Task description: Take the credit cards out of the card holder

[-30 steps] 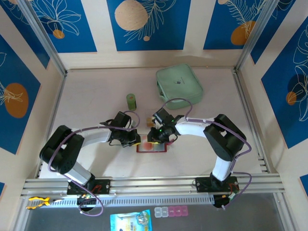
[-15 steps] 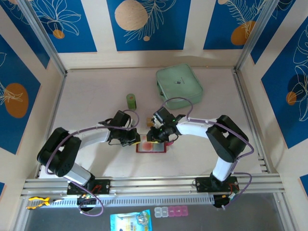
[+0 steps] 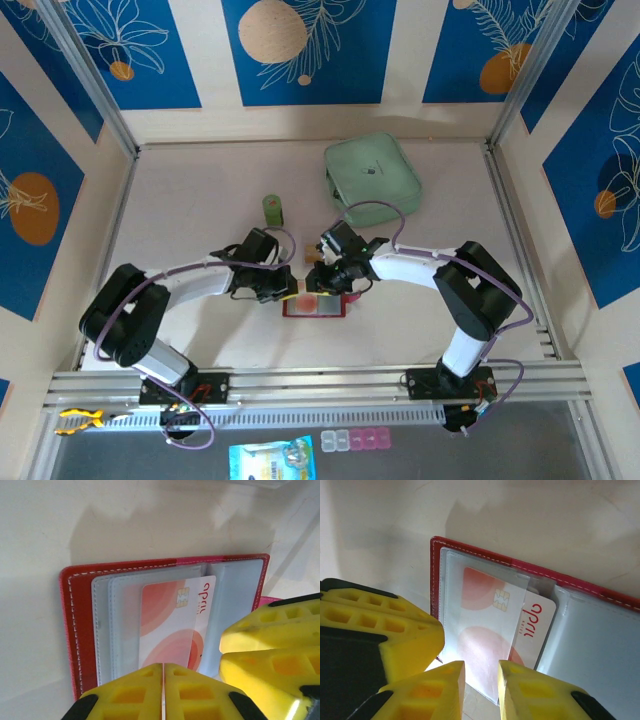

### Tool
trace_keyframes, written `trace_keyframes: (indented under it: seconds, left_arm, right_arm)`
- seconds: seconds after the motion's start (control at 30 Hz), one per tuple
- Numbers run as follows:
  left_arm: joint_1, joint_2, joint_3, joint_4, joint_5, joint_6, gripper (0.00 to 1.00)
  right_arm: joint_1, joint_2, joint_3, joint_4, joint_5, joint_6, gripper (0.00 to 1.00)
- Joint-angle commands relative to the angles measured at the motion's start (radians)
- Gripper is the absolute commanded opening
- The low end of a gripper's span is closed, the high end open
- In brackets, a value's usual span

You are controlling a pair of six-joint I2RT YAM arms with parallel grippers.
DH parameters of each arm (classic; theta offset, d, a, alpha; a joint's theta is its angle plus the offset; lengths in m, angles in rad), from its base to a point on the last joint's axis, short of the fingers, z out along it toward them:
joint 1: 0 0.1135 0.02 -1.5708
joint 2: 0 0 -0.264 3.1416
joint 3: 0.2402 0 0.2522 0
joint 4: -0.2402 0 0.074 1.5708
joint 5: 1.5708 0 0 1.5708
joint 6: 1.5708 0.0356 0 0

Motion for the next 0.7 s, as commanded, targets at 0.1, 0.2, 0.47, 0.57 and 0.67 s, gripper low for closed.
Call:
trace_keyframes:
  seconds: [0.1,0.2,0.47,0.57,0.67]
  left_arm:
    - [-0.014,0.02,0.018,-0.013,-0.017,-0.006,0.09]
    - [-0.015,0.027,0.018,-0.019,-0.023,-0.002,0.09]
    - [-0.015,0.051,0.01,-0.025,-0.033,0.005,0.09]
    - [-0.015,0.048,0.003,-0.025,-0.037,0.005,0.08]
    - [-0.014,0.042,-0.006,-0.027,-0.042,0.005,0.08]
  right_arm:
    - [-0.01,-0.028,-0.035,0.017,-0.013,0.006,0.26]
    - [-0.013,-0.028,-0.041,0.021,-0.014,0.01,0.26]
    - [-0.024,-0.028,-0.049,0.026,-0.016,0.013,0.26]
    - [-0.025,-0.027,-0.048,0.026,-0.018,0.014,0.26]
    - [-0.025,-0.027,-0.052,0.029,-0.02,0.019,0.26]
